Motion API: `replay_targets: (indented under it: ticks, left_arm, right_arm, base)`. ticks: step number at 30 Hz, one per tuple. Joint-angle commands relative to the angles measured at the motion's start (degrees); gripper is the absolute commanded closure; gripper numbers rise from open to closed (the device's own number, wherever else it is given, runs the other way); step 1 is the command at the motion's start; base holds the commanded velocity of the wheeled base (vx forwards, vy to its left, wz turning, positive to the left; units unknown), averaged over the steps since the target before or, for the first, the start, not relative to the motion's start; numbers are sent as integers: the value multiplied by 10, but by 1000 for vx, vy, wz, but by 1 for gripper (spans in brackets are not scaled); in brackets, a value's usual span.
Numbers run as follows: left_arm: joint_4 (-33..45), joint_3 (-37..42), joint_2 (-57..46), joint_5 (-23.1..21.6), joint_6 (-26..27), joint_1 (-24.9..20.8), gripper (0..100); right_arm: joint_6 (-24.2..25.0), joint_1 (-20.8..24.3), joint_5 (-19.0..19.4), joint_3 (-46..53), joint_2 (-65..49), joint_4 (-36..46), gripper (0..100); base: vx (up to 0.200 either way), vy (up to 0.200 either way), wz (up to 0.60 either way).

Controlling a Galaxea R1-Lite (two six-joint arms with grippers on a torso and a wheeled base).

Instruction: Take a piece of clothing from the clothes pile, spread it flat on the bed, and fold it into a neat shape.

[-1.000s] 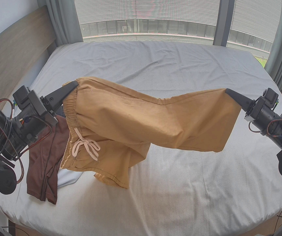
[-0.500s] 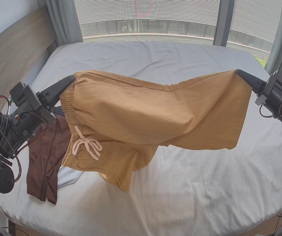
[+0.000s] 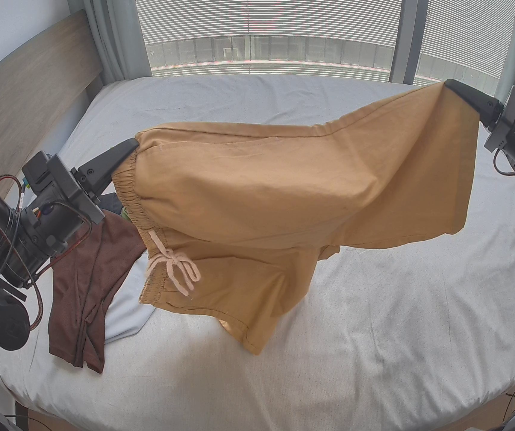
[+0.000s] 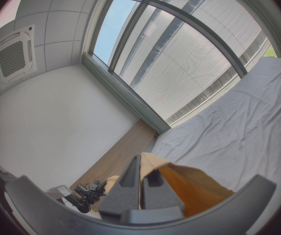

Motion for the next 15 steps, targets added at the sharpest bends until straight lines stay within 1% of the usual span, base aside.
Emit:
replay_targets:
  ticks: [1, 4, 7, 11, 15]
  left_arm:
    - [0, 1, 25, 0, 0, 13, 100]
    - [0, 2, 41, 1, 4, 16, 100]
    - [0, 8, 59, 0, 18, 27, 100]
    - [0, 19, 74, 0, 44, 31, 100]
    - [0, 51, 67, -1, 63, 36, 100]
  right_arm:
    - [-34, 2, -1, -72, -27, 61, 100]
    - [-44, 5, -2, -85, -32, 97, 100]
    - [-72, 7, -3, -54, -32, 117, 100]
    - [-109, 6, -2, 6, -9, 106, 100]
    - [-116, 7, -2, 51, 15, 68, 100]
  base:
    - [0, 0, 0]
    - [0, 0, 0]
    - [0, 0, 0]
    - [0, 0, 0]
    - [0, 0, 0]
